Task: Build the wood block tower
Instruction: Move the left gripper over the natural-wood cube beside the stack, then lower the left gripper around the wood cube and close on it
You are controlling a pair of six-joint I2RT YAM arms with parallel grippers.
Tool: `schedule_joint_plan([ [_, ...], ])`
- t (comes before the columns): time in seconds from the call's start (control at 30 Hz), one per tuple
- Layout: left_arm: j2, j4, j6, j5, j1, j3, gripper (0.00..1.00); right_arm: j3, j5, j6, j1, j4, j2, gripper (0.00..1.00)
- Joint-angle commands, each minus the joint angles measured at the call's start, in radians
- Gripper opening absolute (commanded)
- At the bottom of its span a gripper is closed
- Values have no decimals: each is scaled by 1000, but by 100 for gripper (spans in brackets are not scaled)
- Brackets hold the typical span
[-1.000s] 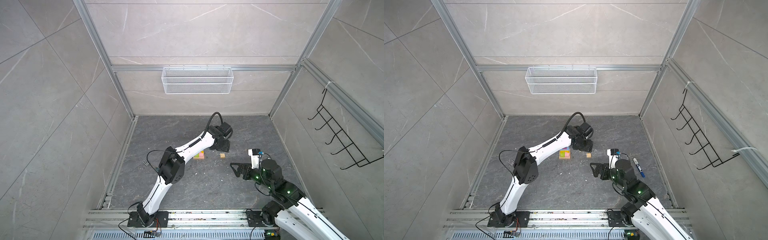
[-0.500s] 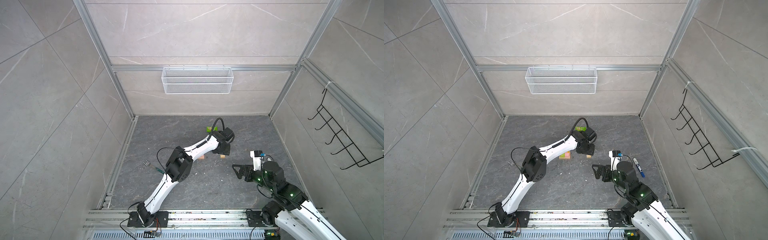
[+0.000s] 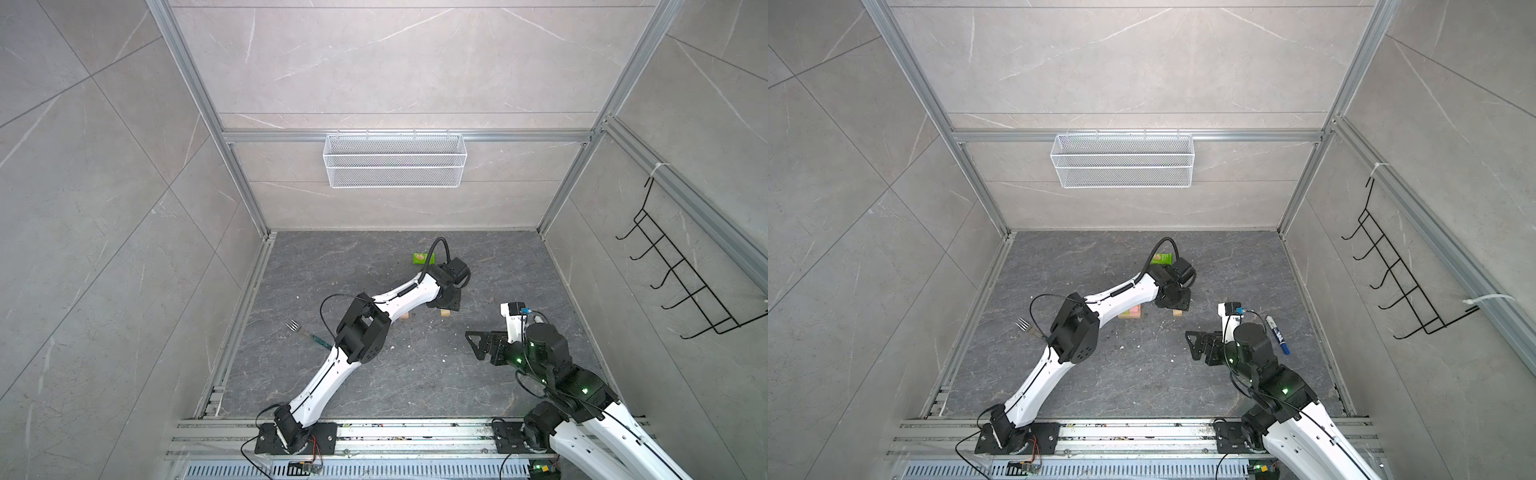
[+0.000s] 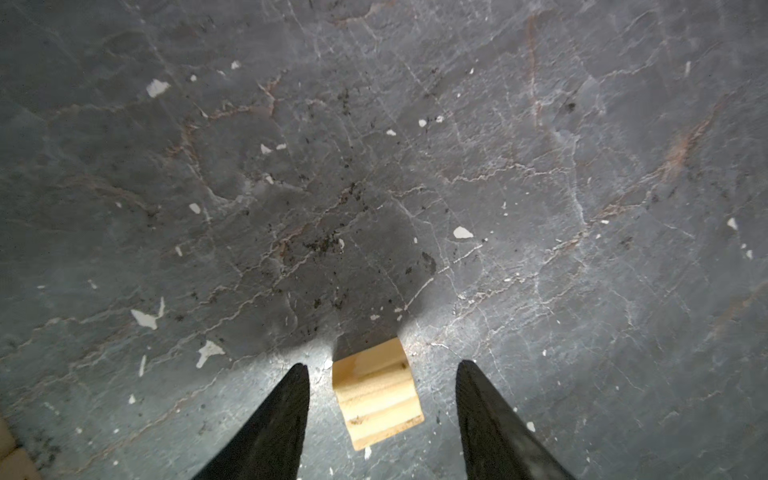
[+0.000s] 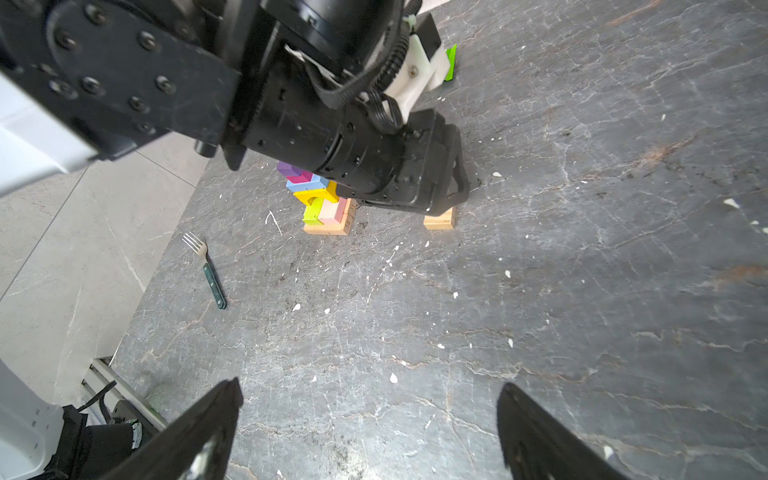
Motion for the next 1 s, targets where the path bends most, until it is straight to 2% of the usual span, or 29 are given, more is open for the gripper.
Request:
schedule_joint_plan([
  [0.0, 20, -12, -16, -32, -9, 33, 59, 26, 13, -18, 3, -17, -2, 97],
  [0.23, 41, -22, -30, -34, -11, 33, 57, 21, 12, -13, 3, -17, -5, 97],
  [0.4, 43, -45, -33, -43, -17, 23, 41, 12, 13, -9, 3, -14, -9, 97],
  [0.57, 9, -60, -33, -65, -21, -17, 38, 5, 6, 2, 4, 8, 3, 97],
  [0.63, -10, -72, -30, -72, -22, -37, 34, 3, 1, 6, 3, 18, 9, 97],
  [0.77, -70, -76, -21, -86, -25, -118, 21, 3, -8, 13, 3, 37, 28, 97],
  [0.97, -191, -63, -8, -67, -23, -286, 17, 1, -22, 31, 3, 83, 69, 97],
])
